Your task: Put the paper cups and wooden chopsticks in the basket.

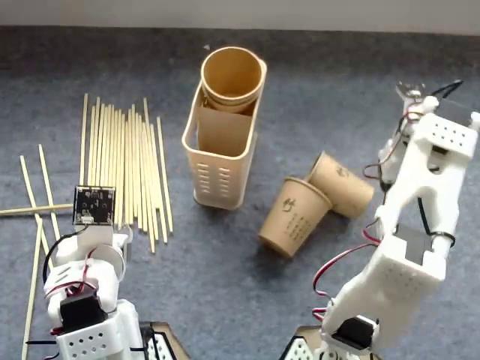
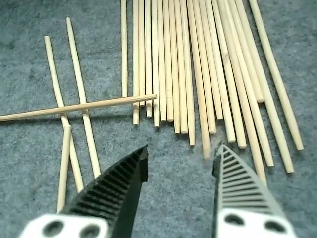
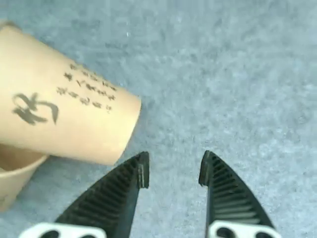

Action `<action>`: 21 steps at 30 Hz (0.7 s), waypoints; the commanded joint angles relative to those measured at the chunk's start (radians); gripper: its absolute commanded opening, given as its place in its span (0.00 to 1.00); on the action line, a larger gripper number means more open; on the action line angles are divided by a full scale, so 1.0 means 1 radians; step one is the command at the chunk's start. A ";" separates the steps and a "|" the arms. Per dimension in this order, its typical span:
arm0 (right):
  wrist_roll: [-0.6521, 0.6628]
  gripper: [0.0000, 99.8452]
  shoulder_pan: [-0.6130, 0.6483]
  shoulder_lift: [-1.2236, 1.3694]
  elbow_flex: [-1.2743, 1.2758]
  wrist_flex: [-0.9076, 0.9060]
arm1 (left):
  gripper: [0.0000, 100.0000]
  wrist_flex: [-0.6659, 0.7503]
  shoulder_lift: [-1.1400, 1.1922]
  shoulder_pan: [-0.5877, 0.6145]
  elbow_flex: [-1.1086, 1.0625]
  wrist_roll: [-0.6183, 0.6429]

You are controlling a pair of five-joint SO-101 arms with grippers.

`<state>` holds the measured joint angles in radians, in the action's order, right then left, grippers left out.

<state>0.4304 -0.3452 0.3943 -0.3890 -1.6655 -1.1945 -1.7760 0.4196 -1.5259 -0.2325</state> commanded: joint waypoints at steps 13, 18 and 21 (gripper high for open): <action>-0.066 0.18 0.125 -0.013 -0.044 -0.051 | 0.22 0.005 -0.018 -0.033 -0.001 -0.003; -0.094 0.18 0.165 -0.008 -0.038 -0.004 | 0.22 0.005 -0.018 -0.033 -0.002 -0.003; -0.081 0.18 0.162 0.019 0.048 0.038 | 0.22 0.005 -0.018 -0.033 -0.002 -0.003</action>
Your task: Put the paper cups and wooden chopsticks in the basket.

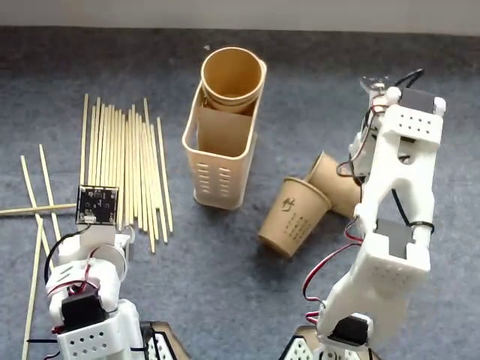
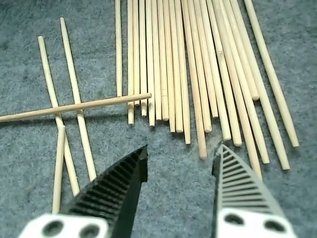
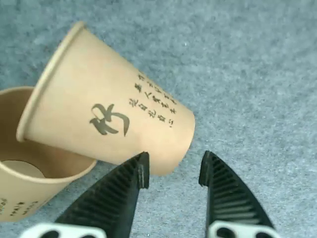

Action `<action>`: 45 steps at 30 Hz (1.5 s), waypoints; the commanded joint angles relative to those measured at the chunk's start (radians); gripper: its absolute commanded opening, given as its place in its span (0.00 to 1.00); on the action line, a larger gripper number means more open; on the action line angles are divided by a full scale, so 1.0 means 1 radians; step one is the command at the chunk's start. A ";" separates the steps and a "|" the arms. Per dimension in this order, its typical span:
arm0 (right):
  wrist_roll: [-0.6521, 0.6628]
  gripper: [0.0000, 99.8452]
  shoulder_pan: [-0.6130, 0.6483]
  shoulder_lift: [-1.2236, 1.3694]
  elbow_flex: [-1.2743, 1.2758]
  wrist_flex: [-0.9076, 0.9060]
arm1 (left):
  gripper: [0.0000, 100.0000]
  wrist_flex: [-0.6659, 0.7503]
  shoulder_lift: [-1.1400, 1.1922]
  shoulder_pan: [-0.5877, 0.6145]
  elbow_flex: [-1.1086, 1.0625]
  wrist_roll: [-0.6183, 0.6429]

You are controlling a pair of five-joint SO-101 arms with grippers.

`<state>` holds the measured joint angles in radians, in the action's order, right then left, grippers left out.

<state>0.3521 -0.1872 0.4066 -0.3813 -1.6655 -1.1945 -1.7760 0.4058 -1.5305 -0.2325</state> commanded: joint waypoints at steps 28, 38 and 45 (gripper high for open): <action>0.255 0.18 -0.492 -0.064 0.030 0.059 | 0.22 0.003 -0.018 -0.021 0.002 -0.003; 0.097 0.18 -0.300 -0.377 -0.139 -0.099 | 0.22 0.003 -0.018 -0.021 0.001 -0.003; 0.078 0.18 -0.087 -0.414 0.105 -0.090 | 0.22 -0.002 -0.018 -0.021 0.001 -0.003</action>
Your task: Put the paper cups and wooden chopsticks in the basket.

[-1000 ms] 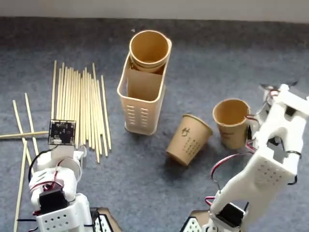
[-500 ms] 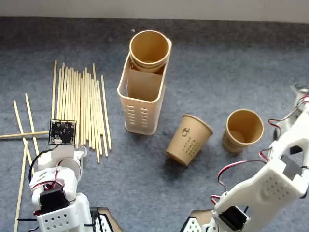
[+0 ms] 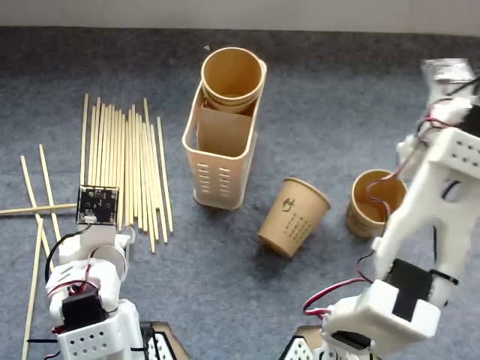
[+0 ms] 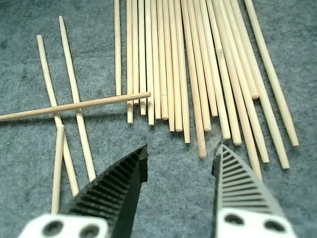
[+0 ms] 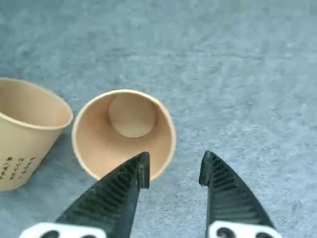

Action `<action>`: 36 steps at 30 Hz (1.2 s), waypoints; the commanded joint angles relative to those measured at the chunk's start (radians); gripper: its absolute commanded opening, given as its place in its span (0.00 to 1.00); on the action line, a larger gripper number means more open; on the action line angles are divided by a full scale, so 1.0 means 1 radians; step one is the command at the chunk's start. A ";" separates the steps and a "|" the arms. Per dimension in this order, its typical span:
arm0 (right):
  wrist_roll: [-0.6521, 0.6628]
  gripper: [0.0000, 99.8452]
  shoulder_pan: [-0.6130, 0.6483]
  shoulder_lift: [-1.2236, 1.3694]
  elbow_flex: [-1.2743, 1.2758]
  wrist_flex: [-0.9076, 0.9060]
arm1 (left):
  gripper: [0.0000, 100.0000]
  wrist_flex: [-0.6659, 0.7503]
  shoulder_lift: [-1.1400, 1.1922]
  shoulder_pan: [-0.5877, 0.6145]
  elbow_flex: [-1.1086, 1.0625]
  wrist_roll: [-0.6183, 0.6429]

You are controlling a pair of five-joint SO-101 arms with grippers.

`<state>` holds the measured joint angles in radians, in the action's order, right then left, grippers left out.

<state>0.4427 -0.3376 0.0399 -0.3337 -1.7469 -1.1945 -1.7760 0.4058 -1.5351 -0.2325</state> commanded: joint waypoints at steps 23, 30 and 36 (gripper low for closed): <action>-0.006 0.18 0.002 -0.056 0.240 0.134 | 0.22 0.005 -0.018 -0.021 -0.004 -0.003; 0.032 0.18 -0.028 -0.054 0.240 0.136 | 0.22 0.005 -0.018 -0.021 -0.004 -0.003; 0.034 0.18 -0.047 -0.048 0.205 0.136 | 0.22 0.005 -0.018 -0.021 -0.004 -0.003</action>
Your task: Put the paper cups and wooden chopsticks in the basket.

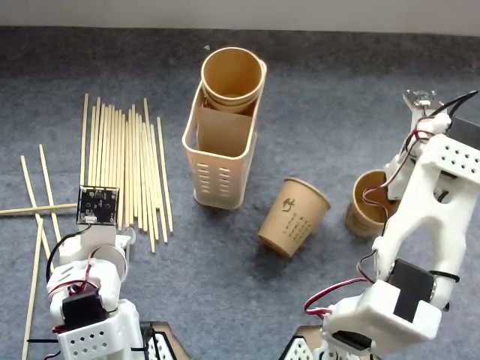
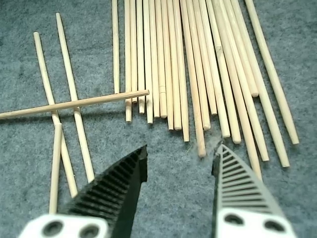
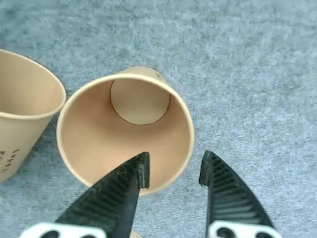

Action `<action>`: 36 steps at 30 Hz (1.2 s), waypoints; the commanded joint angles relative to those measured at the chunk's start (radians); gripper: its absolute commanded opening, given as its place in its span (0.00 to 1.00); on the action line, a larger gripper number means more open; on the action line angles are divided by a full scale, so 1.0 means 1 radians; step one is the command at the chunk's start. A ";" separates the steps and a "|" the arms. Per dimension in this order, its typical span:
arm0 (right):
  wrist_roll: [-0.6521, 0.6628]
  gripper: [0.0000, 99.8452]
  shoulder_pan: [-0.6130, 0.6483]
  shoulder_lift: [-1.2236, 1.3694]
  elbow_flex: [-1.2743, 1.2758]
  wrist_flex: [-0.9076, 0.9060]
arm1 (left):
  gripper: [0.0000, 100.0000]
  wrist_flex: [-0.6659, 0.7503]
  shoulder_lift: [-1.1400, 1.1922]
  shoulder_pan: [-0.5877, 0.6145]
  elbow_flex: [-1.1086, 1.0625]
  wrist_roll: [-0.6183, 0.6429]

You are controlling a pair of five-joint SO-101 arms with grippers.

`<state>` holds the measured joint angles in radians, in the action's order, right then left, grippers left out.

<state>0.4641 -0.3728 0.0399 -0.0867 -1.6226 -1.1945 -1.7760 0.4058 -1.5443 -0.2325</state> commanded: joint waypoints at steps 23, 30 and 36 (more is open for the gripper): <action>-0.054 0.01 0.099 0.179 -0.254 -0.015 | 0.22 0.005 -0.018 -0.021 0.002 -0.003; -0.238 0.01 0.282 0.176 -0.808 -0.143 | 0.22 0.029 -0.018 -0.084 -0.041 -0.008; -0.322 0.01 0.556 0.182 -1.004 -0.137 | 0.22 0.040 -0.018 -0.090 -0.056 -0.008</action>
<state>0.1680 0.0552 0.2317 -0.9843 -1.7469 -1.1730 -1.7760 0.3353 -1.6042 -0.2325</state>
